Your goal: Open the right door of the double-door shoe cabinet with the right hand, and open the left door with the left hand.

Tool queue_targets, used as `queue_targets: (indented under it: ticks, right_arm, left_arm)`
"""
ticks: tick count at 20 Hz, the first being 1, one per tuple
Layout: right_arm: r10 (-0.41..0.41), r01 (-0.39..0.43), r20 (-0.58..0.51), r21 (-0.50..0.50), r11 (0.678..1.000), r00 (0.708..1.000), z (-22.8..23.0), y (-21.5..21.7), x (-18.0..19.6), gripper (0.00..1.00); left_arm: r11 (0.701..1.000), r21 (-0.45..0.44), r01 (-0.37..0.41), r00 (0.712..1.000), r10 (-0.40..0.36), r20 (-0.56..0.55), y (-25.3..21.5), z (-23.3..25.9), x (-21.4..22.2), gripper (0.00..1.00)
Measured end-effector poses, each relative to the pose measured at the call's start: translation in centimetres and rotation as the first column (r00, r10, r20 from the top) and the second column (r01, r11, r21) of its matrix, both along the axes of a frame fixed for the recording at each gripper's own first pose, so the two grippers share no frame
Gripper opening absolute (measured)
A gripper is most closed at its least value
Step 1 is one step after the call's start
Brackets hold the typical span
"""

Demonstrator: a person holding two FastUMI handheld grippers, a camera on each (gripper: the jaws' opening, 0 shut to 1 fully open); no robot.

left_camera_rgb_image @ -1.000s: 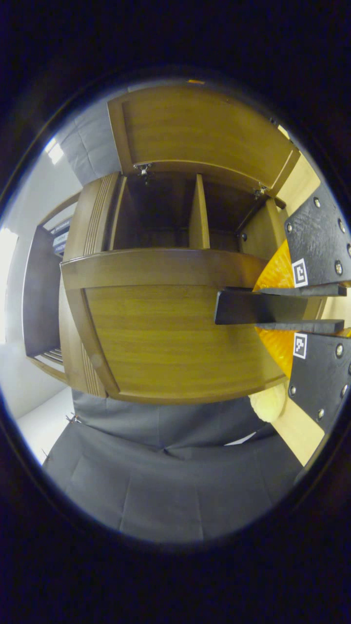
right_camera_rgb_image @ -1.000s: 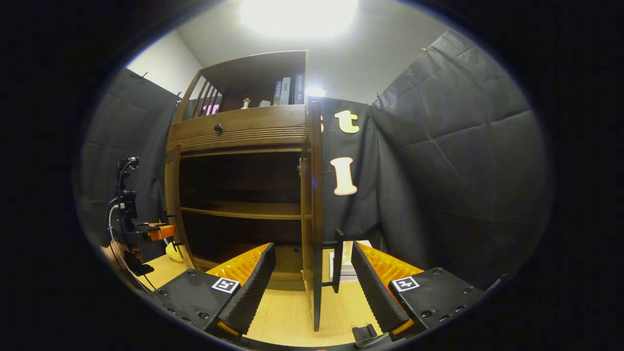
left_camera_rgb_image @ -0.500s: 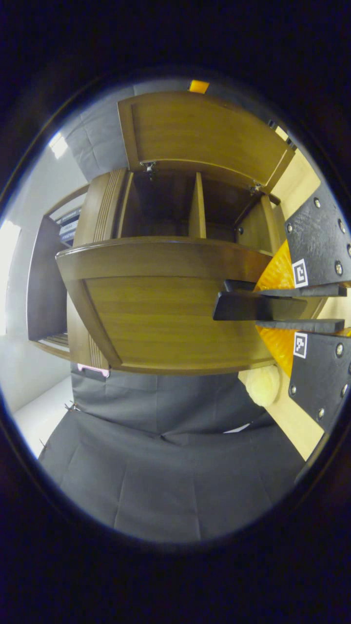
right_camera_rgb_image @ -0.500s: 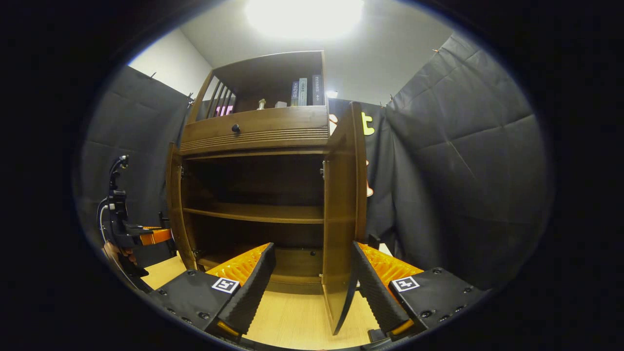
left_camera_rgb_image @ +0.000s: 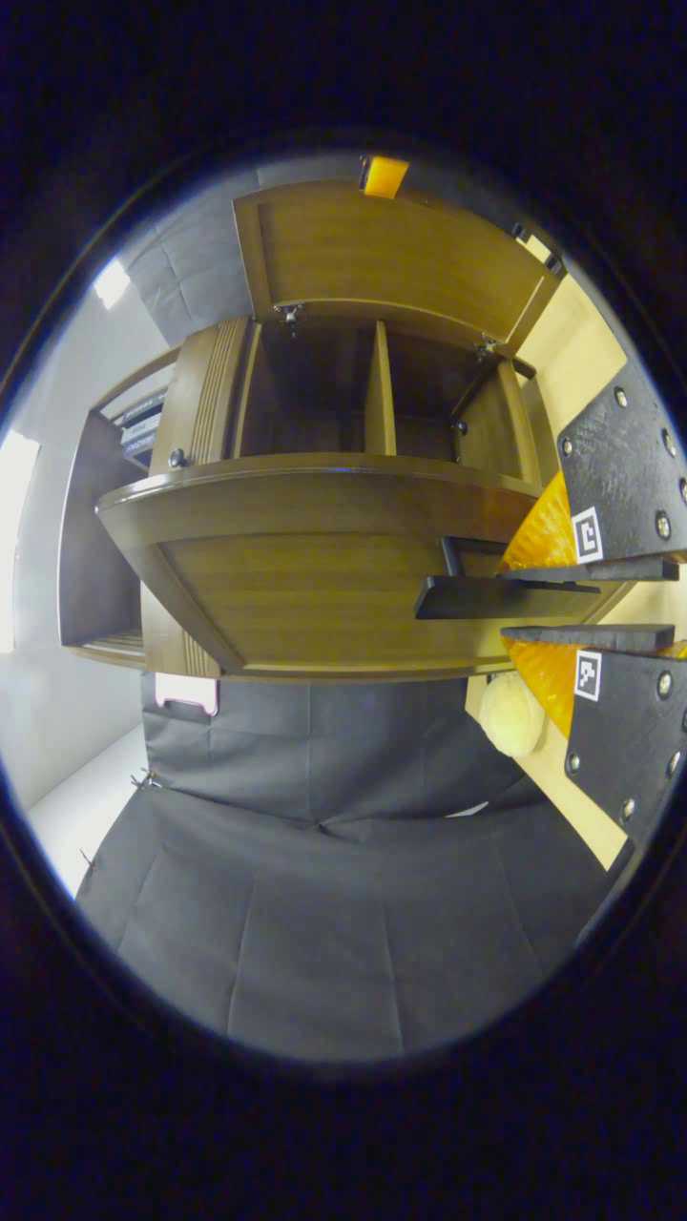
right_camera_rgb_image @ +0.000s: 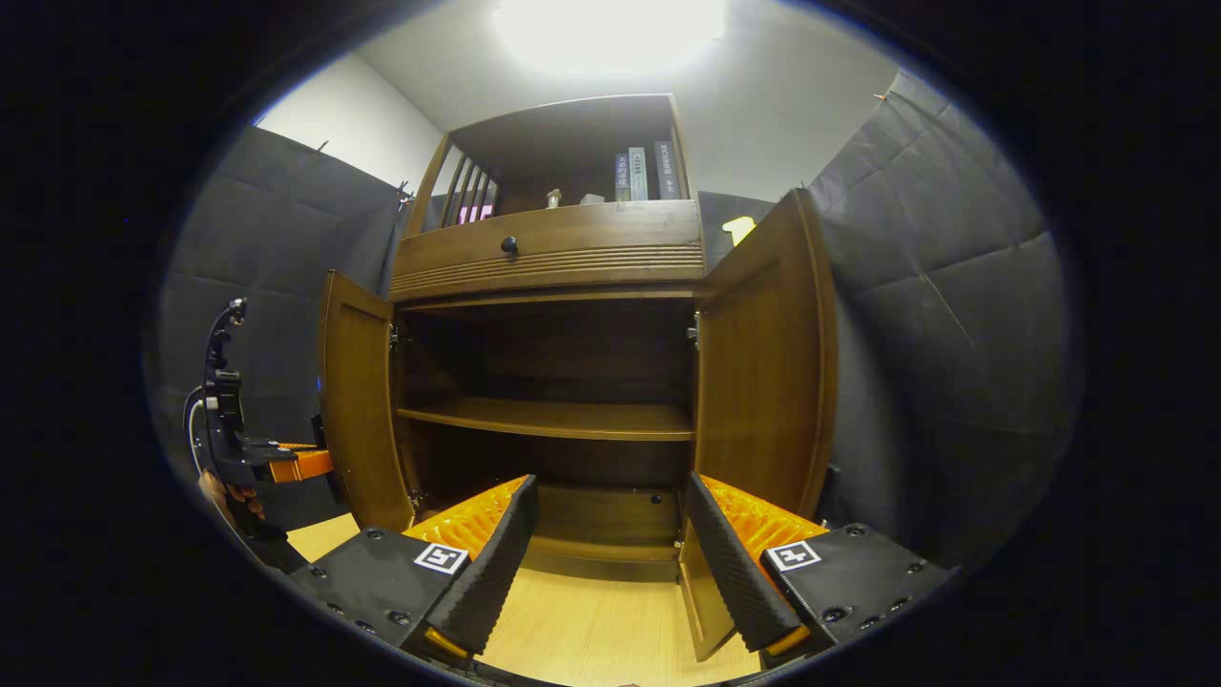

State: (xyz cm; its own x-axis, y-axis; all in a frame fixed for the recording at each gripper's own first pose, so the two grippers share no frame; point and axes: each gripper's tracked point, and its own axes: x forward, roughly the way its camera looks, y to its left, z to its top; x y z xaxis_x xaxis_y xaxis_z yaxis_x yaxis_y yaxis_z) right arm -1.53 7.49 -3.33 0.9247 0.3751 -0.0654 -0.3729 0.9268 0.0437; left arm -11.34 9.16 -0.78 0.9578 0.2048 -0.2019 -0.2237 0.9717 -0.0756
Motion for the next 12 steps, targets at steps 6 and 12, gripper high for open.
queue_targets:
  ticks: [6, 12]
  right_arm:
    - [0.033, -0.033, -0.005, 0.001, 0.999, 0.999, -0.2, 2.7, 0.0, 0.98]
    - [0.03, -0.031, -0.021, -0.009, 0.999, 0.999, -0.4, 4.5, 0.8, 0.98]
  left_arm:
    - [1.0, 0.007, -0.03, 0.999, 0.03, -0.017, 2.4, -0.6, -1.3, 0.16]
    - [0.997, 0.009, -0.075, 0.997, 0.076, -0.019, 6.0, -0.8, -2.7, 0.14]
